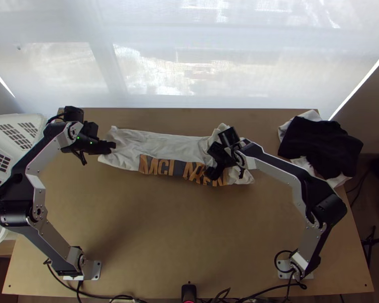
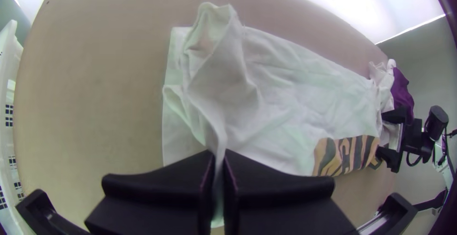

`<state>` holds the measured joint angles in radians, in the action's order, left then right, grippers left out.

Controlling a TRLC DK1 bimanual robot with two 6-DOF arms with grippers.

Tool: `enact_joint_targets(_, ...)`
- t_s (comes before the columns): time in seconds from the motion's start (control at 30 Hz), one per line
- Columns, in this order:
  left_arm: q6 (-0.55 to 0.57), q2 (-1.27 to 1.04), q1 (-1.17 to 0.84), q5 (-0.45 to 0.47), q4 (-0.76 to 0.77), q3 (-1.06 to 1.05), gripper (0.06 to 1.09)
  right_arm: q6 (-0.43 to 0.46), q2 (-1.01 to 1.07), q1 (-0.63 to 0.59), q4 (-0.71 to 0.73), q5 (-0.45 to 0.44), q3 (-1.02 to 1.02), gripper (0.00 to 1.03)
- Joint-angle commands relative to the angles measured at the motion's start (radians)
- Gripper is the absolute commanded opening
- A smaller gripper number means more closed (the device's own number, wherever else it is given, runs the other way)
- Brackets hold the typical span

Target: Fold the t-shirt

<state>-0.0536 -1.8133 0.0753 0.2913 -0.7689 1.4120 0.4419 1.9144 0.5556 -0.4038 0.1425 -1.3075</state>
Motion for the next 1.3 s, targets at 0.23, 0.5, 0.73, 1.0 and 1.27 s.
enact_joint_targets(0.23,0.005,-0.083,0.037,-0.015,0.092,-0.099,0.12,-0.005,0.008,0.007,0.0,0.002,-0.007,0.98)
enact_joint_targets(0.5,0.012,-0.037,0.043,-0.023,0.085,-0.067,0.79,-0.005,0.008,0.007,0.0,0.002,-0.003,0.98)
enact_joint_targets(0.73,-0.002,-0.055,0.066,-0.034,0.082,-0.044,0.82,-0.006,0.008,0.012,0.0,0.002,-0.003,0.98)
enact_joint_targets(1.0,0.009,-0.11,0.047,-0.037,0.083,-0.015,0.82,-0.002,-0.003,0.012,-0.007,0.002,0.002,0.98)
enact_joint_targets(1.27,0.026,-0.119,-0.003,-0.035,0.071,0.001,0.68,0.0,-0.006,0.017,-0.009,0.002,0.005,0.98)
